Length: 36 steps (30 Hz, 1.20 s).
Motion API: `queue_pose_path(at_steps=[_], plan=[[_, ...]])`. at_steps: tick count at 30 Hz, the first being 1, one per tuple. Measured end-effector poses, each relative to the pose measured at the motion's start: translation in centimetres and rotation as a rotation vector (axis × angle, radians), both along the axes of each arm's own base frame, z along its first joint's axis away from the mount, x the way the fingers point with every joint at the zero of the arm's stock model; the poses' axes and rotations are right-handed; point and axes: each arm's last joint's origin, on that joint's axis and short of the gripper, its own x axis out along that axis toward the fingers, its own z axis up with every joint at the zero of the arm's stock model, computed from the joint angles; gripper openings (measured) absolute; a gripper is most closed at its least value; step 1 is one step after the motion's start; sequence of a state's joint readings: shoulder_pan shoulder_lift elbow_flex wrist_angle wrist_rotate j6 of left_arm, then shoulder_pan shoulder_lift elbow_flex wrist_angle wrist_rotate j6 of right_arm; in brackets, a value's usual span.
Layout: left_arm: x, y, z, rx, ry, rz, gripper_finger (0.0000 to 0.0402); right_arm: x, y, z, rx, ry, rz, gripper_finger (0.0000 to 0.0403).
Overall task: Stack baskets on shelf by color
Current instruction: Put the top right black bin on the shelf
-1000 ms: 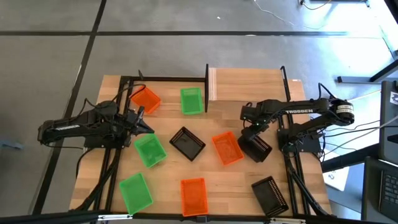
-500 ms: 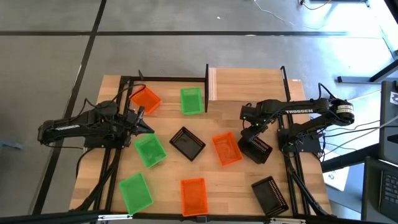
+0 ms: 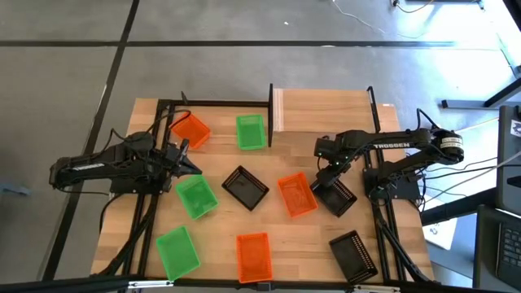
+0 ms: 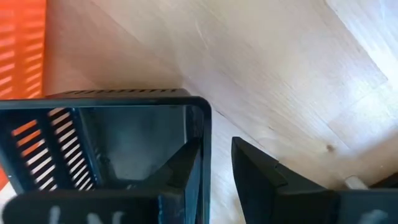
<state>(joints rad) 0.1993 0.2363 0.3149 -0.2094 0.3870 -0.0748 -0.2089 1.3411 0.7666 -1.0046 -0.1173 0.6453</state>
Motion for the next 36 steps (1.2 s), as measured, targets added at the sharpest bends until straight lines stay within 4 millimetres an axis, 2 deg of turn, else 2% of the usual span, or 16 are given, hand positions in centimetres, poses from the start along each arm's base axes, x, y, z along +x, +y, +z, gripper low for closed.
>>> queue_pose_path(at_steps=[5, 12, 14, 18, 21, 28, 36], plan=[[0.0, 0.0, 0.0, 0.000, 0.000, 0.000, 0.0000, 0.0, 0.0, -0.1, 0.013, -0.007, -0.008, 0.0090], [0.0, 0.0, 0.0, 0.011, -0.002, -0.001, 0.0000, -0.7, 0.2, -2.0, 0.007, -0.002, -0.055, 0.0087], [0.0, 0.0, 0.0, 0.025, -0.005, -0.003, 0.0000, -0.8, 0.3, -2.2, -0.004, 0.004, -0.048, 0.0070], [0.0, 0.1, 0.0, 0.046, -0.007, 0.020, 0.0000, -0.6, 0.5, -2.0, -0.022, -0.003, -0.036, 0.0011], [-0.1, 0.1, 0.6, 0.052, -0.019, 0.050, 0.0000, -0.2, 0.4, -1.4, -0.030, -0.014, -0.032, 0.0009], [-0.1, 0.2, 4.6, 0.057, 0.061, 0.064, 0.0000, 0.3, 0.1, 1.2, -0.107, 0.034, -0.030, 0.0003], [2.4, 0.7, 6.9, 0.026, 0.318, 0.070, 0.0000, 1.0, -0.2, 6.1, -0.162, 0.066, -0.029, 0.0002]])
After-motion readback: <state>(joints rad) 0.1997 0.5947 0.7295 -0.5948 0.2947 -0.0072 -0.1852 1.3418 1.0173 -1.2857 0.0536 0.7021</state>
